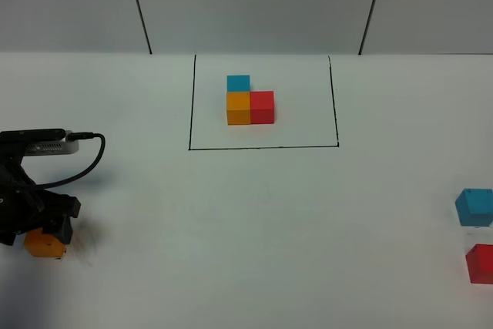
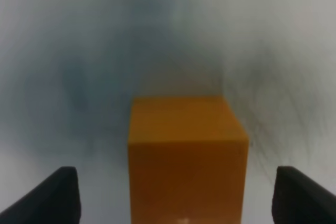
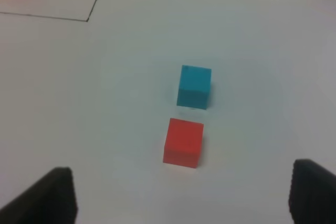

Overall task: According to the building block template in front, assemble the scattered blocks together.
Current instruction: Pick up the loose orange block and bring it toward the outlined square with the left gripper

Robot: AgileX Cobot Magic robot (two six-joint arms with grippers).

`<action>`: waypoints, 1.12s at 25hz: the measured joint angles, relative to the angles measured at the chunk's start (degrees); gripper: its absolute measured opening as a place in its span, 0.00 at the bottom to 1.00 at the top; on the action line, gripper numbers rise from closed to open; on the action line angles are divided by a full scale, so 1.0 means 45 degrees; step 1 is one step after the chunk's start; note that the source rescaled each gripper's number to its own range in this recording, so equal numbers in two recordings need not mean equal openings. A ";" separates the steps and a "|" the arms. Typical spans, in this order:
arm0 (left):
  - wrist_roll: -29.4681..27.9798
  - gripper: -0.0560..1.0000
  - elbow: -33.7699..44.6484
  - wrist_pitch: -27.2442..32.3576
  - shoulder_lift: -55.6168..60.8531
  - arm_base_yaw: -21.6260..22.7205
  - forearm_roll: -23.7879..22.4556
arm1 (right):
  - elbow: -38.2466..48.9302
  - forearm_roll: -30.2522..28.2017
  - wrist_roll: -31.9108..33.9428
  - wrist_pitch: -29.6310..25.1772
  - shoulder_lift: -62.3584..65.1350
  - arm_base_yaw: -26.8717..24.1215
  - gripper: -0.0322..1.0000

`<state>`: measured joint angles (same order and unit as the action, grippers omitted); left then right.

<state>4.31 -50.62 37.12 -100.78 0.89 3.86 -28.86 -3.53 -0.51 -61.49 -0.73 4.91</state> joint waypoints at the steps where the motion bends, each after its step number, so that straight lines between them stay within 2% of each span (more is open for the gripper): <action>1: 0.0000 0.66 0.0000 -0.0098 -0.0010 0.0000 0.0000 | 0.0000 0.0000 0.0000 0.0000 0.0000 0.0000 0.68; 22: 0.0159 0.66 0.0000 -0.0469 -0.0602 0.0000 0.0000 | 0.0000 0.0000 0.0000 0.0000 0.0000 0.0000 0.68; 25: 0.0159 0.59 0.0000 -0.0469 -0.0602 0.0000 0.0000 | 0.0000 0.0000 0.0000 0.0000 0.0000 0.0000 0.68; 28: 0.0159 0.39 0.0000 -0.0469 -0.0602 0.0000 0.0000 | 0.0000 0.0000 0.0000 0.0000 0.0000 0.0000 0.68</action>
<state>5.02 -50.62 35.00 -103.49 0.89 3.86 -28.86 -3.53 -0.51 -61.49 -0.73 4.91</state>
